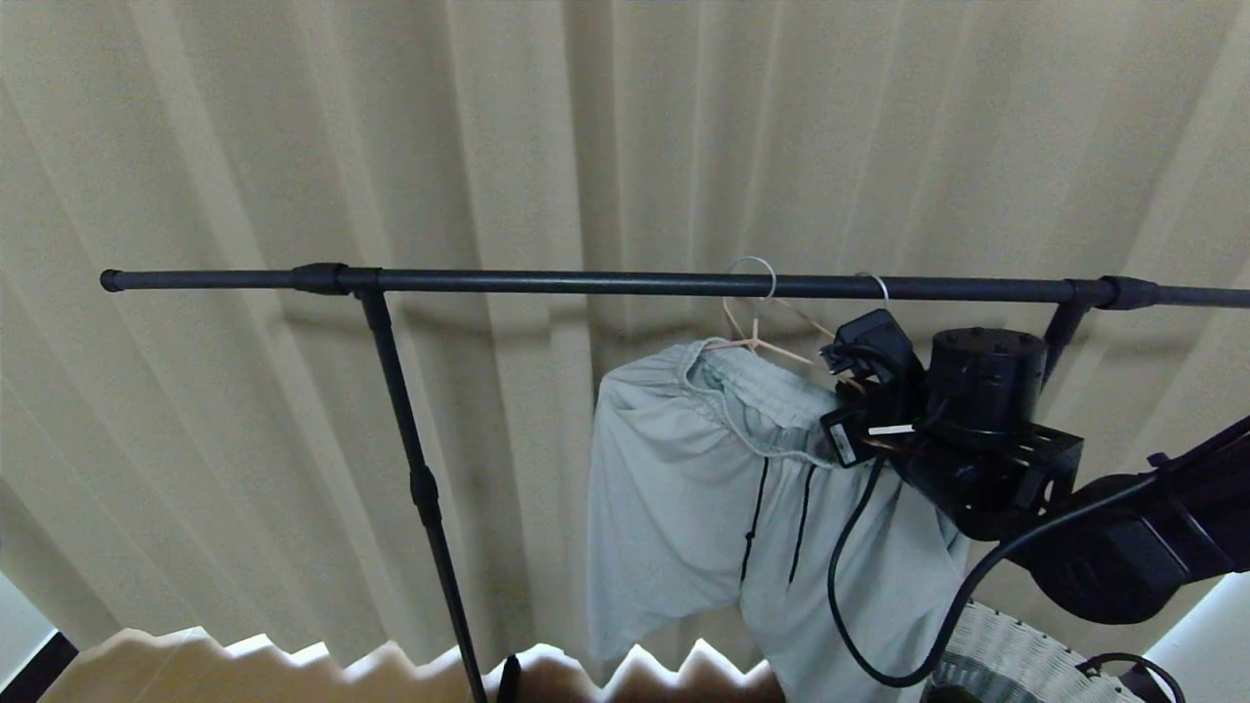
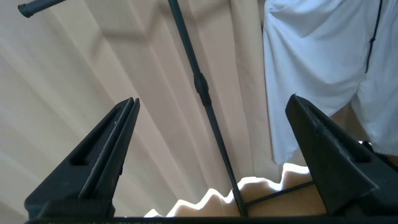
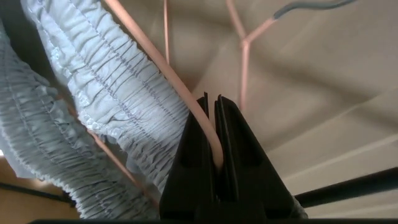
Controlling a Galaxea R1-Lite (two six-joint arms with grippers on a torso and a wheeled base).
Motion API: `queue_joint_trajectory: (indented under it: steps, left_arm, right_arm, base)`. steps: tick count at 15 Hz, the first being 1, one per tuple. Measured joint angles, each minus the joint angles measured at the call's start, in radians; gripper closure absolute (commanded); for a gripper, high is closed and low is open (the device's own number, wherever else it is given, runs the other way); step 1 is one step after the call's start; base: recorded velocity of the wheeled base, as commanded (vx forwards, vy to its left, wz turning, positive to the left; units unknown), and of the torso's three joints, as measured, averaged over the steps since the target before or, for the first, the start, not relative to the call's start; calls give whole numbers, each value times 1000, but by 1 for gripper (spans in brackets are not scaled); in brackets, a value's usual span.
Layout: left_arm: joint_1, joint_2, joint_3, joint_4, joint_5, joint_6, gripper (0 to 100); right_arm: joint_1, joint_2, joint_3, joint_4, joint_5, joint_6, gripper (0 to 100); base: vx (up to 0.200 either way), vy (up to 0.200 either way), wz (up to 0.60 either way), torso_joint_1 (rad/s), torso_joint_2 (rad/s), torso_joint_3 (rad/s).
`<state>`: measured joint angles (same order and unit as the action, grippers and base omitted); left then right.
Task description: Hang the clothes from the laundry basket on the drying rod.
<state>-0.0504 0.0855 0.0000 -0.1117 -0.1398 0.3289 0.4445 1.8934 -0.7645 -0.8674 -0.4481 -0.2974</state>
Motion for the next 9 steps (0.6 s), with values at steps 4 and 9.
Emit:
queue_joint_trajectory:
  steps: [4,9]
  left_arm:
    - [0,1,0,0,0,0,0]
    - [0,1,0,1,1,-2,0]
  right_arm:
    - [11,30,-9,-1,0,0,100]
    - [62,46,-11,-1,0,0,100]
  base:
    - [0,0,0,0,0,0]
    - [0,0,0,0,0,0]
